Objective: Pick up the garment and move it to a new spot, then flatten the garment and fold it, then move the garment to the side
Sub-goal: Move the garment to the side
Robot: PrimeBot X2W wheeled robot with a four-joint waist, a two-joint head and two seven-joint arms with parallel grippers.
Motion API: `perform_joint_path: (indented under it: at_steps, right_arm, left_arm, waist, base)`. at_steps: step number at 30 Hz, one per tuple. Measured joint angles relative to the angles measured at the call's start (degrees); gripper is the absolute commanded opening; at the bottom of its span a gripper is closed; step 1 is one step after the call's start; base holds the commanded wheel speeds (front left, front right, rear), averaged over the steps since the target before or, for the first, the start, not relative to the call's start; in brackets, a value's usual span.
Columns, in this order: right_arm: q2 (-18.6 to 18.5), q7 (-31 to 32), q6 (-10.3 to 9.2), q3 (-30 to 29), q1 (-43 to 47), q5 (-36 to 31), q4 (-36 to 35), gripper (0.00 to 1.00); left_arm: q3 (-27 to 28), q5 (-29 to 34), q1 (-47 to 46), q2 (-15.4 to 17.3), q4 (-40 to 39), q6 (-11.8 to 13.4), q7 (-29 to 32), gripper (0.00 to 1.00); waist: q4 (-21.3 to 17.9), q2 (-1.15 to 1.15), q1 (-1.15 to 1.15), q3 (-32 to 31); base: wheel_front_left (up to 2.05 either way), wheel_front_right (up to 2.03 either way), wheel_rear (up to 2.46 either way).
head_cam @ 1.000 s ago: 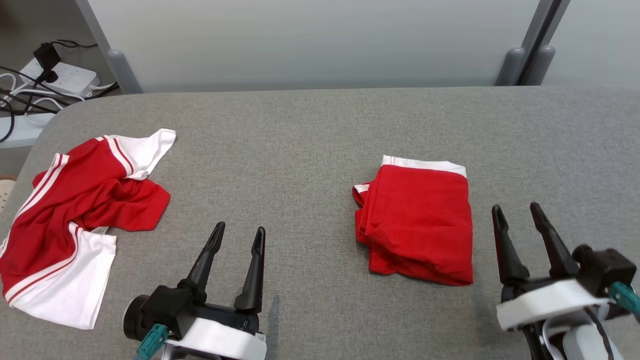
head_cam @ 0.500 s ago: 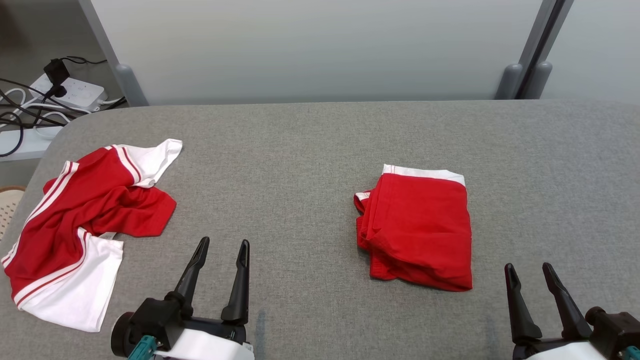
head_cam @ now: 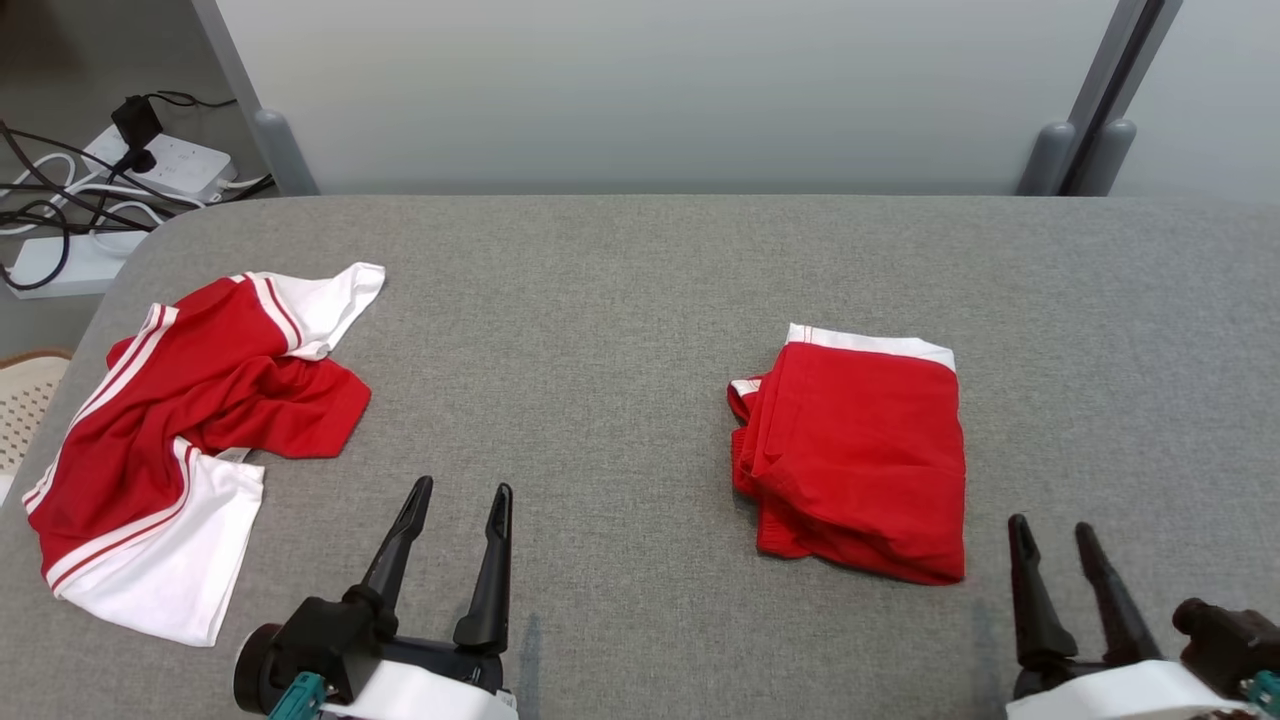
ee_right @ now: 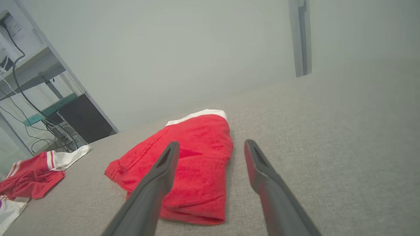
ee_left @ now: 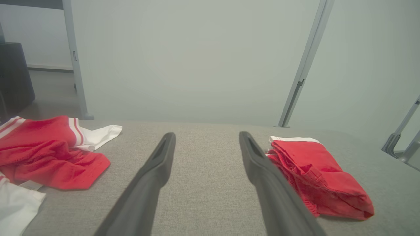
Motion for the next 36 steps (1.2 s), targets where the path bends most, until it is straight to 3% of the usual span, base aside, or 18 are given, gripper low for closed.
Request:
perform_joint_path:
  at_steps: [5,18,28,36]
  right_arm:
    - [-0.9,4.0,0.0,3.1,-4.8,11.8,8.4,1.0]
    - [-8.9,22.2,0.0,5.9,-18.9,32.6,18.1,1.0]
    - [-12.9,28.7,-0.01,7.4,-24.2,39.2,26.6,1.0]
    - [-11.7,31.1,0.0,9.3,-26.5,42.8,29.9,1.0]
  left_arm:
    - [-1.0,0.2,0.0,0.0,0.4,0.0,0.0,1.0]
    - [-3.4,0.4,-0.5,0.0,1.1,0.0,0.0,1.0]
    - [-4.8,0.4,-2.1,0.0,1.5,0.1,0.0,1.0]
    - [-5.3,0.4,-2.6,0.0,1.7,0.1,0.0,1.0]
  waist:
    - [0.6,0.0,0.0,0.3]
    - [3.1,0.0,0.0,2.5]
    - [6.1,0.0,0.0,3.7]
    - [7.4,0.0,0.0,4.4]
  base:
    - [0.0,0.0,0.0]
    - [0.0,0.0,0.0]
    - [0.0,0.0,0.0]
    - [0.0,0.0,0.0]
